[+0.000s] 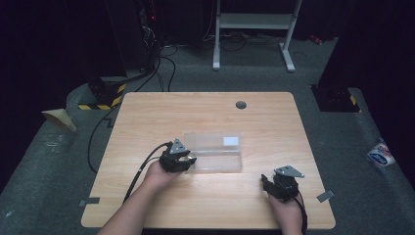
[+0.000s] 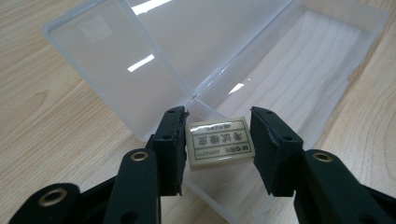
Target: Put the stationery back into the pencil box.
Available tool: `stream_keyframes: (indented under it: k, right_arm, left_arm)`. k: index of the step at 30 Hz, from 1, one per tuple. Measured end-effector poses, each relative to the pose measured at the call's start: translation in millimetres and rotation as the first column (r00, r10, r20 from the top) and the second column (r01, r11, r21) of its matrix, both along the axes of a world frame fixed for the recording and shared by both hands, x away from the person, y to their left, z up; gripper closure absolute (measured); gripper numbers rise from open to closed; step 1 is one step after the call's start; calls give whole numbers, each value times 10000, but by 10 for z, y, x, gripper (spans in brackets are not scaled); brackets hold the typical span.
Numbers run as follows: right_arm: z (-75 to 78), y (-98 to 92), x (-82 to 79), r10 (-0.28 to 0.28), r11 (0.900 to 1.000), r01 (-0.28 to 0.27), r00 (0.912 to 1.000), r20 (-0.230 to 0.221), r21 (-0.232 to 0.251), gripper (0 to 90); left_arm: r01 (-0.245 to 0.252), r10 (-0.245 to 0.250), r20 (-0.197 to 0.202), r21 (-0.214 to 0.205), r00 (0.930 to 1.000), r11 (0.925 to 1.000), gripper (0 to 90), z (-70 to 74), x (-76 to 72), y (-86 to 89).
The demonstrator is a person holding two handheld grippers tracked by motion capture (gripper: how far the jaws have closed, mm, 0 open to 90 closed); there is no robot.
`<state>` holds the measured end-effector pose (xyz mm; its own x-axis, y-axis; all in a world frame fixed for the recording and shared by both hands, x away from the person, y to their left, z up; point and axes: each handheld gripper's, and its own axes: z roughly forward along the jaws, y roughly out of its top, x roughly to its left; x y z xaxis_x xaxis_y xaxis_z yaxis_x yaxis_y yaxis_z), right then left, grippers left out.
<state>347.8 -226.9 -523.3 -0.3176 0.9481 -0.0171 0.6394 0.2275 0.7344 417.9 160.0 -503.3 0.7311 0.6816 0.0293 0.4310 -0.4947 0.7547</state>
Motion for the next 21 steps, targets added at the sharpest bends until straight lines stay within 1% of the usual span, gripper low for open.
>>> stream_keyframes:
  k: [1, 5, 6, 7, 11, 14, 18, 20, 21]
  right_arm:
    - [0, 0, 0, 1, 10000, -1, 10000, 0, -1, 408]
    - [0, 0, 0, 2, 10000, -2, 10000, 1, -1, 408]
    - [0, 0, 0, 2, 10000, -2, 10000, 1, -2, 408]
    - [0, 0, 0, 1, 10000, -1, 10000, 2, -7, 408]
    - [0, 1, 0, 0, 10000, 0, 10000, 2, -8, 408]
    - [0, 1, 0, -1, 10000, 1, 10000, 2, -7, 408]
    - [0, 1, -1, 3, 10000, -3, 10000, -1, -6, 408]
    - [0, 1, -1, 3, 10000, -3, 10000, 1, -9, 409]
    - [0, 1, -1, 3, 10000, -3, 10000, 2, -10, 409]
  left_arm:
    - [-25, 24, 36, 70, 10000, 10000, 564, -5, 1, -2]
    - [-49, 49, -98, 1, 9999, 10000, 564, -26, 6, -8]
    - [-74, 74, -100, -34, 9999, 10000, 535, -24, 8, -6]
    - [-119, 119, -73, -60, 9999, 9999, 523, -19, 10, -2]
    - [-239, 241, 81, -178, 9997, 9996, 528, 4, -1, 8]
    - [-300, 303, 72, -274, 9995, 9992, 532, 20, -9, 19]
    - [-383, 392, 236, -380, 9990, 9985, 559, 35, -29, 39]
    - [-496, 513, 305, -534, 9982, 9973, 586, 52, -50, 68]
    - [-520, 539, 348, -531, 9979, 9972, 603, 60, -58, 85]
